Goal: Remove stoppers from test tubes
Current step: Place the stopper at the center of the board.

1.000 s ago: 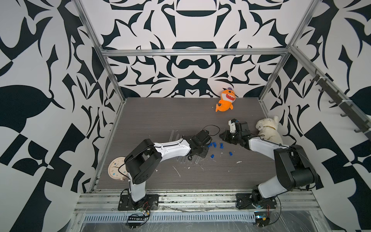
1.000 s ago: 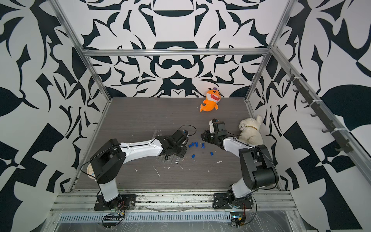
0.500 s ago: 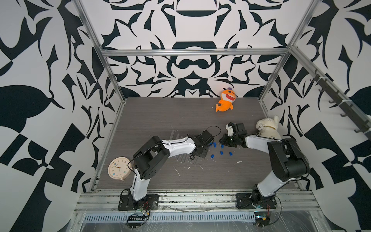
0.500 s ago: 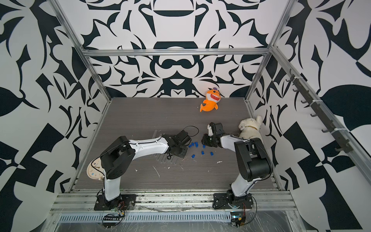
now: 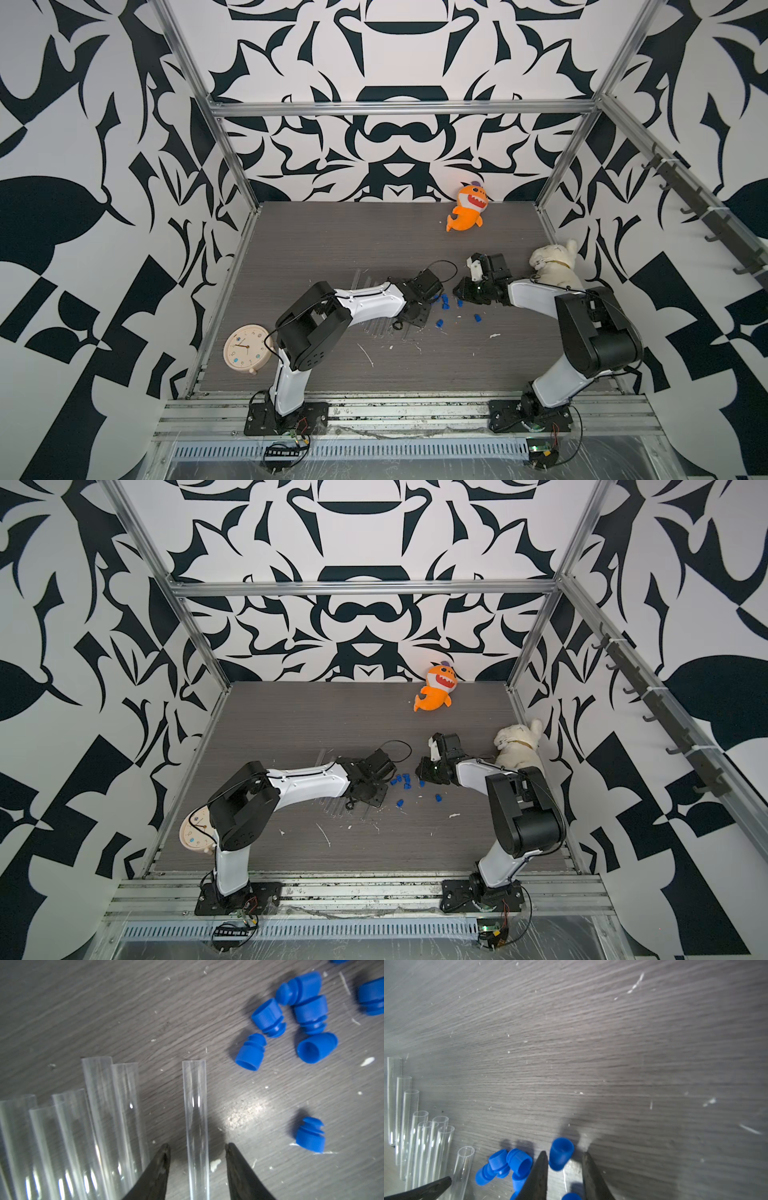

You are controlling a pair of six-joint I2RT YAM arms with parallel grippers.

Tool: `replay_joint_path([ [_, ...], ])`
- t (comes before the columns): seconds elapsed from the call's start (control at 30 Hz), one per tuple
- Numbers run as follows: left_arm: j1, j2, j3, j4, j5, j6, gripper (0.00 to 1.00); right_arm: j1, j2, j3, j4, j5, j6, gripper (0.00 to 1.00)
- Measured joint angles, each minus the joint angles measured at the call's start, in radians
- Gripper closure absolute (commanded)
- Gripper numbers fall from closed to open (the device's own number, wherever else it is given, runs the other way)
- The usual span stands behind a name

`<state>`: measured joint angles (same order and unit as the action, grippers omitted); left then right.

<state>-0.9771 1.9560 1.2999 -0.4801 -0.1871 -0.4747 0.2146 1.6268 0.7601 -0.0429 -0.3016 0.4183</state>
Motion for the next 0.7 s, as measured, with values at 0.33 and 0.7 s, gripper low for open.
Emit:
replay_joint_path([
  [0.33, 0.002, -0.075, 0.039, -0.046, 0.018, 0.008, 0.36, 0.031, -0.167, 0.000, -0.067, 0.091, -0.037, 0.38],
  [0.7, 0.113, -0.327, 0.083, -0.106, -0.036, 0.104, 0.00, 0.063, -0.433, -0.006, -0.064, 0.308, -0.102, 0.00],
])
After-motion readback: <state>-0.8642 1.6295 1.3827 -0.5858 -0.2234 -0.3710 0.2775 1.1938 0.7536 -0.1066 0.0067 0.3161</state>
